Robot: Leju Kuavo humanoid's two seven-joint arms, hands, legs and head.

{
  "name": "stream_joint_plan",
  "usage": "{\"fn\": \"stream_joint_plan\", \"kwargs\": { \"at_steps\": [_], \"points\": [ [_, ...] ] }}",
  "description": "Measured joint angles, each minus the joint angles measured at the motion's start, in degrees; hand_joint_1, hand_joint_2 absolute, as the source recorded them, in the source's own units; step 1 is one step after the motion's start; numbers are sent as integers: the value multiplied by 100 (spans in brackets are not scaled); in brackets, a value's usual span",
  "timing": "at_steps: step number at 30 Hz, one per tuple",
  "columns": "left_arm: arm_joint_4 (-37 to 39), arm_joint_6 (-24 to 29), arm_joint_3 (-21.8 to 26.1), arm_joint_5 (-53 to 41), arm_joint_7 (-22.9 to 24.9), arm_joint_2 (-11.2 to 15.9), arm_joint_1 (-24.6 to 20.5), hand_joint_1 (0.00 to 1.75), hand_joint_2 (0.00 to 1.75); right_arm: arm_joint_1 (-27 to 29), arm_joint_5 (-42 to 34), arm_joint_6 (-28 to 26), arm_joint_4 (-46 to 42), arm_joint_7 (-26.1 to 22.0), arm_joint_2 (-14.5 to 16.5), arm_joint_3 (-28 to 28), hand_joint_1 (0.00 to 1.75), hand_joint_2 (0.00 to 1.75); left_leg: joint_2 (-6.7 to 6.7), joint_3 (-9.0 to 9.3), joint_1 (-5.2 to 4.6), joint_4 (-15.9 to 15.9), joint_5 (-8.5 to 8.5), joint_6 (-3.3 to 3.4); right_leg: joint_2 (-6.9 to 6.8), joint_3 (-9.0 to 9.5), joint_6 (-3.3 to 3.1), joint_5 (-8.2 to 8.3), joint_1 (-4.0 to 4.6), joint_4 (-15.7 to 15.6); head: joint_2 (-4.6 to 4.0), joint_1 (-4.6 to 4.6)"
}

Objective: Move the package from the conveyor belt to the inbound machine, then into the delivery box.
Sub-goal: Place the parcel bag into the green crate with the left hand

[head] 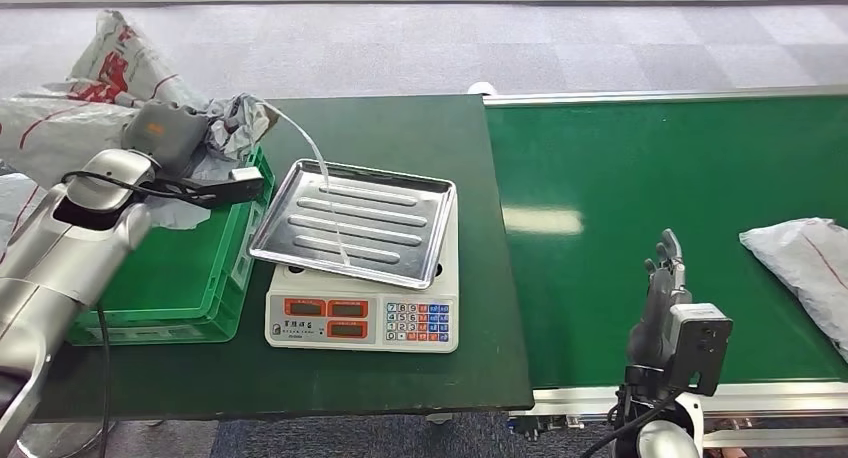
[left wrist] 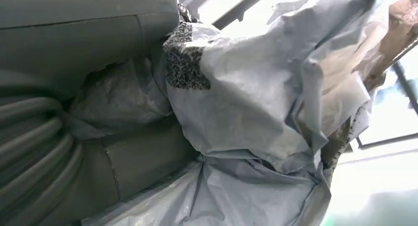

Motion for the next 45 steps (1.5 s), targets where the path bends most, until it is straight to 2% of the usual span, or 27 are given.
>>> {"fn": "stream_joint_plan", "kwargs": {
  "at_steps": [6, 13, 19, 20, 23, 24, 29, 32, 37, 38, 42, 45],
  "points": [
    [435, 13, 83, 8, 85, 135, 223, 175, 175, 29, -2, 2, -58, 5, 0, -55, 0, 0, -8, -13, 0, 1, 0, 0, -8, -4, -1, 1, -4, 0, 0, 2],
    [764, 145, 384, -9, 150, 427, 720, 175, 175, 82, 7, 17, -66, 25, -15, -78, 0, 0, 8, -16, 3, 0, -1, -1, 7, -20, -2, 2, 3, 0, 0, -1],
    [933, 138, 556, -119, 207, 553, 884, 175, 175, 91, 24, 18, -71, 28, -22, -82, 0, 0, 7, -22, 8, 0, 0, -2, 3, -21, -7, 5, 7, 0, 0, 2],
    [962, 139, 612, -143, 209, 580, 918, 131, 175, 100, 34, 18, -79, 30, -22, -83, 0, 0, 9, -21, 8, 0, 0, -2, 4, -23, -8, 6, 7, 0, 0, 1],
    [1046, 144, 794, -161, 164, 642, 1037, 0, 44, 129, 92, 19, -112, 39, -22, -85, 0, 0, 11, -22, 8, 0, 0, -2, 6, -26, -10, 7, 7, 0, 0, 0],
    [1069, 142, 855, -151, 149, 653, 1080, 0, 0, 134, 119, 19, -121, 46, -22, -87, 0, 0, 10, -22, 9, 0, 0, -2, 6, -26, -10, 7, 8, 0, 0, 1],
    [1059, 430, 1263, 244, 163, 597, 1248, 0, 0, 156, 277, 19, -173, 110, -21, -90, 0, 0, 9, -23, 9, 1, 2, -4, 6, -30, -10, 7, 9, 0, 0, 0],
    [519, 505, 1915, 1482, 1, 435, 1432, 0, 0, 228, 350, 7, -270, 125, -9, -103, 0, 0, 8, -24, 9, 3, 3, -6, 5, -29, -10, 8, 8, -1, 0, 1],
    [-1401, 286, 3228, 3614, 21, 9, 2215, 0, 0, 505, 587, 0, -492, 109, 117, -204, 0, 0, 26, -22, 4, 2, -9, -9, 22, -33, -10, 7, 4, -1, 0, 1],
    [-1795, 441, 3421, 3814, -84, -87, 2439, 0, 0, 569, 648, -11, -536, 87, 147, -216, 0, 0, 32, -21, 4, 2, -12, -10, 27, -36, -10, 7, 4, -1, 0, 0],
    [-3518, 1602, 3906, 4157, -613, -534, 3442, 0, 0, 794, 861, -96, -794, -62, 280, -263, 0, 0, 43, -22, 3, 2, -23, -8, 38, -39, -10, 0, 3, -3, 0, 1],
    [-4387, 1904, 4003, 4234, -672, -736, 3957, 0, 0, 857, 922, -113, -955, -86, 354, -288, 0, 0, 40, -24, 4, 1, -25, -7, 33, -37, -11, -6, 5, -4, 0, 1]
  ]
}}
